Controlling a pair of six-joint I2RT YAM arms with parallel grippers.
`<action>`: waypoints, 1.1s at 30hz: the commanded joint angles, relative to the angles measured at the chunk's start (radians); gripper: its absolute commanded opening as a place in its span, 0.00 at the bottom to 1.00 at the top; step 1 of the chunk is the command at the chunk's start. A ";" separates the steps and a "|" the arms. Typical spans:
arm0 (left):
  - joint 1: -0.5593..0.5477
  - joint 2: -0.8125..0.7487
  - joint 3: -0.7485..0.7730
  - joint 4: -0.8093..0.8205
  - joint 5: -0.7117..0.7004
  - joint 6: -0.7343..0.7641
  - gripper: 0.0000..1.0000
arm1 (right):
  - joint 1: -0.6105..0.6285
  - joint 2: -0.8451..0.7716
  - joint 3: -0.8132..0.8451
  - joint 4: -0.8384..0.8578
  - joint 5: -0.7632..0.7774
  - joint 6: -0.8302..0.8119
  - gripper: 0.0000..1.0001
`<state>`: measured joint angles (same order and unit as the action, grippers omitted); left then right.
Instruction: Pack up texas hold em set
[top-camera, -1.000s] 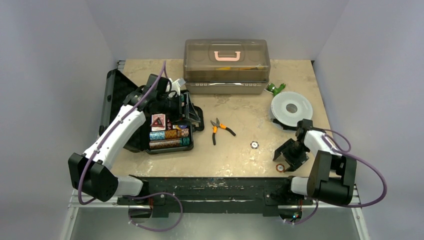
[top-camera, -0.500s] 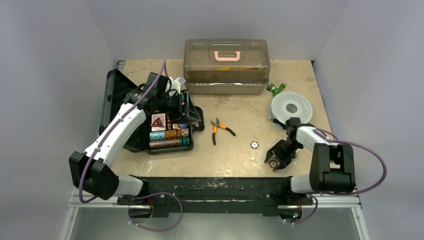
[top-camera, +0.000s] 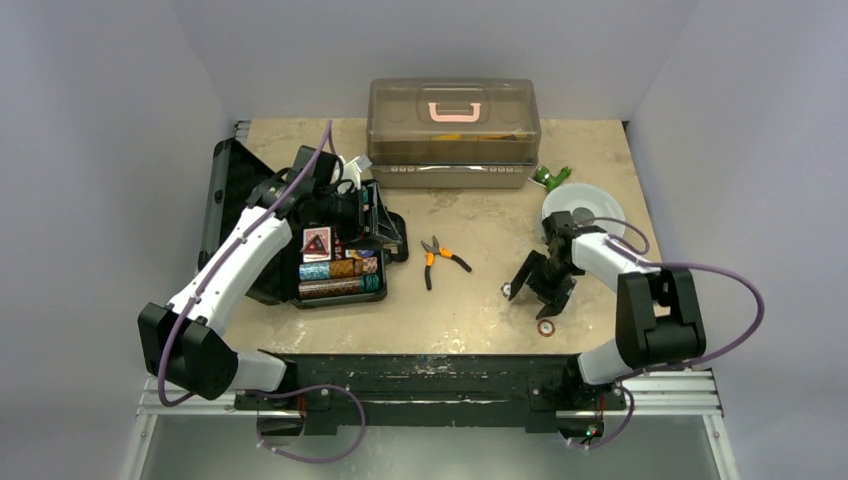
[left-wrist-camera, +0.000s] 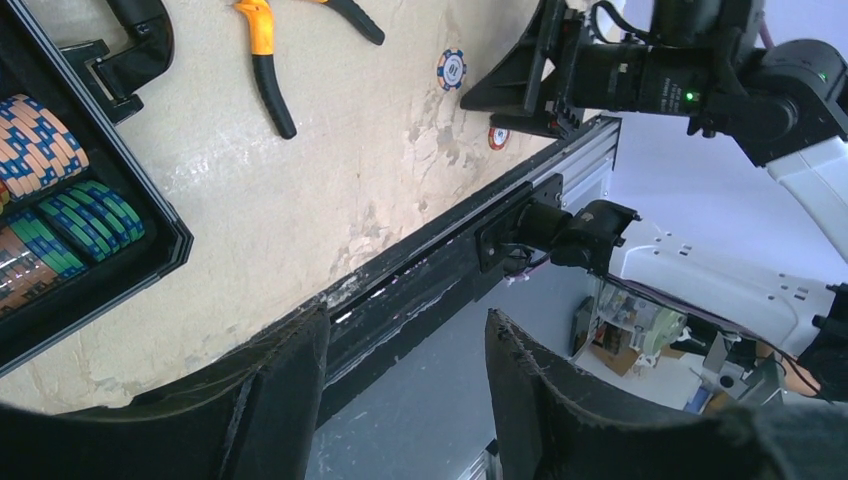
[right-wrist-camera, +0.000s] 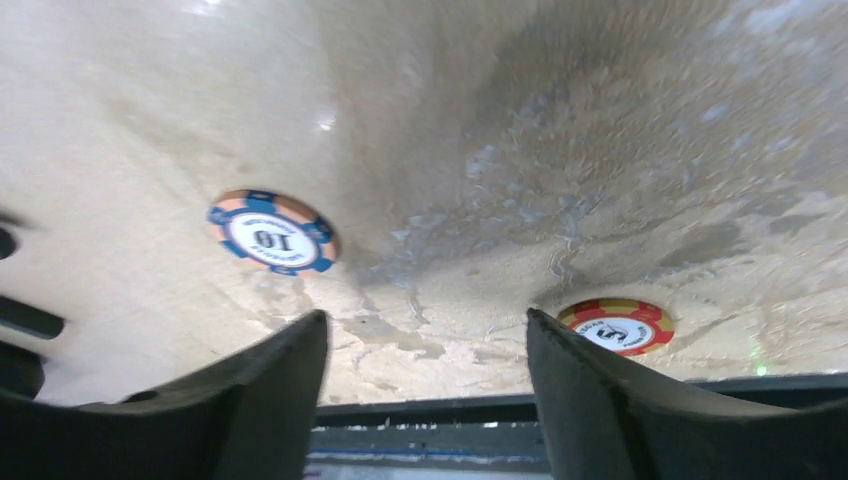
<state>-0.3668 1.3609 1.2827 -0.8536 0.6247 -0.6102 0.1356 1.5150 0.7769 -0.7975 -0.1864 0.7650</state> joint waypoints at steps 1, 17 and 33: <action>0.006 -0.025 -0.001 0.023 0.013 -0.026 0.57 | -0.009 -0.121 -0.023 0.021 0.103 -0.030 0.74; 0.002 -0.045 -0.012 0.037 0.031 -0.073 0.57 | -0.215 -0.230 -0.194 0.088 0.067 -0.063 0.73; -0.024 -0.069 -0.049 0.060 0.032 -0.091 0.57 | -0.190 -0.273 -0.213 -0.014 0.076 -0.047 0.74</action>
<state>-0.3820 1.3182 1.2423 -0.8284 0.6334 -0.6895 -0.0750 1.2362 0.5861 -0.7589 -0.1223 0.6998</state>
